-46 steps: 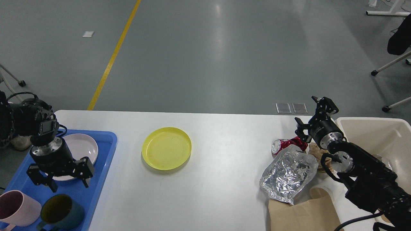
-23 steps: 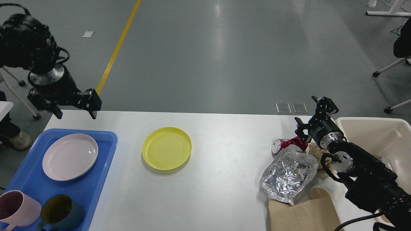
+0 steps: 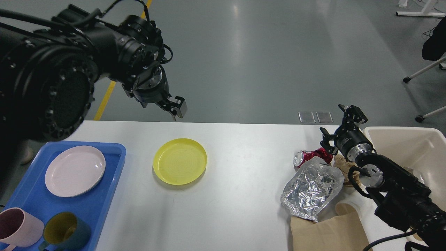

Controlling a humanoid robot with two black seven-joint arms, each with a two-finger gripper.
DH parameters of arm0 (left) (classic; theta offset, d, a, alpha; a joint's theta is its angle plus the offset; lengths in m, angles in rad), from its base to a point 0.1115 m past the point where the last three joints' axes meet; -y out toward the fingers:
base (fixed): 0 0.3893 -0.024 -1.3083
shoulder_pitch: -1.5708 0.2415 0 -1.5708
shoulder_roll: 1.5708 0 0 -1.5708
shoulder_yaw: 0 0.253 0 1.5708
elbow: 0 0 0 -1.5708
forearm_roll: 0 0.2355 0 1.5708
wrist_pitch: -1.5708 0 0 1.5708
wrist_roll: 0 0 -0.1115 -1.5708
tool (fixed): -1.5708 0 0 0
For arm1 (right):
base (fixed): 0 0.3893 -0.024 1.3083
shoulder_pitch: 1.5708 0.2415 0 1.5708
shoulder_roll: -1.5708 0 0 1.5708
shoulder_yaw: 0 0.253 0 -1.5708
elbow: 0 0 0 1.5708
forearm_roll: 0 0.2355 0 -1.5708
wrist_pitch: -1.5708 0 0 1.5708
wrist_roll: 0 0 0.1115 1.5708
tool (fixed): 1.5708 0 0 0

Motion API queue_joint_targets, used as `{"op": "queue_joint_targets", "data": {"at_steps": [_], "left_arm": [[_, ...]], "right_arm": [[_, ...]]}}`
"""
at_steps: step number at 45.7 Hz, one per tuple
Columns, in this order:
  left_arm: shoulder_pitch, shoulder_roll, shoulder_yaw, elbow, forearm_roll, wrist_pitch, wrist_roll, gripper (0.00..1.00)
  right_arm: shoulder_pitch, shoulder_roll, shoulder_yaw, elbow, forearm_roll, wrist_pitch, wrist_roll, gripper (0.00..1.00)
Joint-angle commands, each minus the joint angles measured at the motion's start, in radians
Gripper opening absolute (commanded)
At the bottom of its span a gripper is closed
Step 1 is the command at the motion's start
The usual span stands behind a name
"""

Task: Tidy desktop
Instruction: 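Raise the left gripper off the tray, then lower the left gripper to the yellow plate rim and grasp it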

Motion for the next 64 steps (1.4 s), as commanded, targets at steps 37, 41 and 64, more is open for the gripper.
{"op": "queue_joint_targets", "data": {"at_steps": [37,41,64], "left_arm": [[0.575,-0.023,-0.191,0.214,0.1,0.493,0.059,0.92],[0.601,-0.02,-0.212,0.214,0.097,0.492,0.059,0.92],[0.676,-0.018,-0.236,0.216,0.098,0.493,0.061,0.91]], "right_arm": [[0.0,0.0,0.001,0.0,0.0,0.0,-0.001,1.0],[0.0,0.0,0.001,0.0,0.0,0.0,-0.001,1.0],[0.0,0.0,0.001,0.0,0.0,0.0,0.001,1.0]]}}
